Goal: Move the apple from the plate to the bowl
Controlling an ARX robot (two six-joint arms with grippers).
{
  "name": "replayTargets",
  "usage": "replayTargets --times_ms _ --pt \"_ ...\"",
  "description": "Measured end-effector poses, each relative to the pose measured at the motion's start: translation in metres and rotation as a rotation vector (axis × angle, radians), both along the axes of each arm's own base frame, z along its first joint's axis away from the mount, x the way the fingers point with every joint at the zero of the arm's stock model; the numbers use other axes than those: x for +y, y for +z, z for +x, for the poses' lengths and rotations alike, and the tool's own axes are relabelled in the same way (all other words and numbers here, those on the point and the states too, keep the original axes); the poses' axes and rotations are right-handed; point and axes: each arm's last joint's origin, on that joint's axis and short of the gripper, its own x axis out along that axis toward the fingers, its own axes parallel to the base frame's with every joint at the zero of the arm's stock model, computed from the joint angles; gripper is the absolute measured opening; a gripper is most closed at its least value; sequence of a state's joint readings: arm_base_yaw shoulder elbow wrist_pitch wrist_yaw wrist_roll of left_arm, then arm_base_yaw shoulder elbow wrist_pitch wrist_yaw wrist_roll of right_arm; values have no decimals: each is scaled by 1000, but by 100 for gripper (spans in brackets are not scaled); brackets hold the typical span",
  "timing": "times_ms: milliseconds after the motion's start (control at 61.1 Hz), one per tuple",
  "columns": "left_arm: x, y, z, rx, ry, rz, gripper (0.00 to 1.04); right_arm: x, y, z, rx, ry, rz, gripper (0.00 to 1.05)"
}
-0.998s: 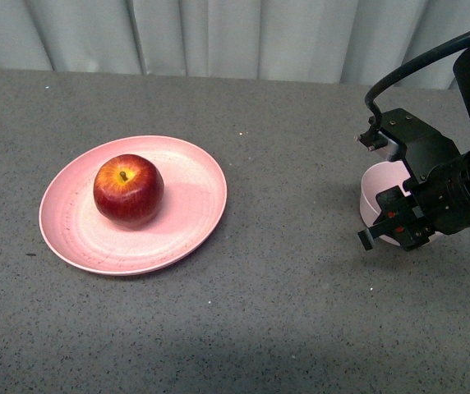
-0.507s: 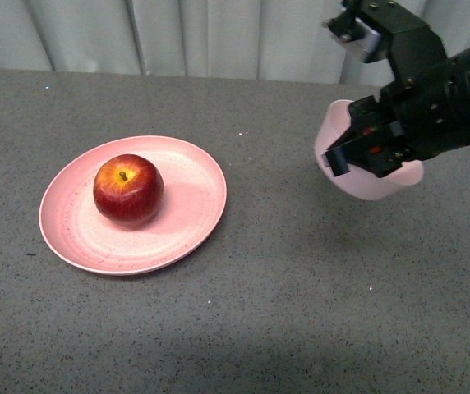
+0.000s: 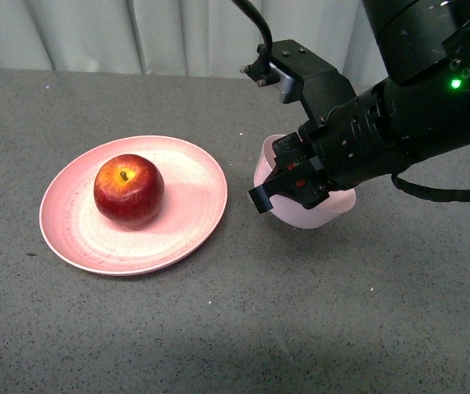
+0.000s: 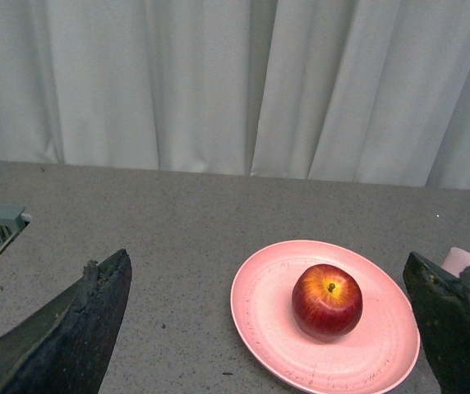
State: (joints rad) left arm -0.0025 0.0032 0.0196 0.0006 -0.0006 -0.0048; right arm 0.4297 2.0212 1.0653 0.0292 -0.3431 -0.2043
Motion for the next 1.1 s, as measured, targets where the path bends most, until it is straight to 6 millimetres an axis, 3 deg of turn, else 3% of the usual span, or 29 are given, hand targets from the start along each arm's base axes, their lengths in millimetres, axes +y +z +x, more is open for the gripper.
replayTargets --times_ms 327,589,720,916,1096 --pt "0 0 0 0 0 0 98 17 -15 15 20 9 -13 1" --pt "0 0 0 0 0 0 98 15 -14 15 -8 -32 19 44" --pt "0 0 0 0 0 0 98 2 -6 5 -84 -87 45 67" --pt "0 0 0 0 0 0 98 -31 25 -12 -306 -272 77 97" --pt "0 0 0 0 0 0 98 -83 42 -55 -573 -573 -20 95"
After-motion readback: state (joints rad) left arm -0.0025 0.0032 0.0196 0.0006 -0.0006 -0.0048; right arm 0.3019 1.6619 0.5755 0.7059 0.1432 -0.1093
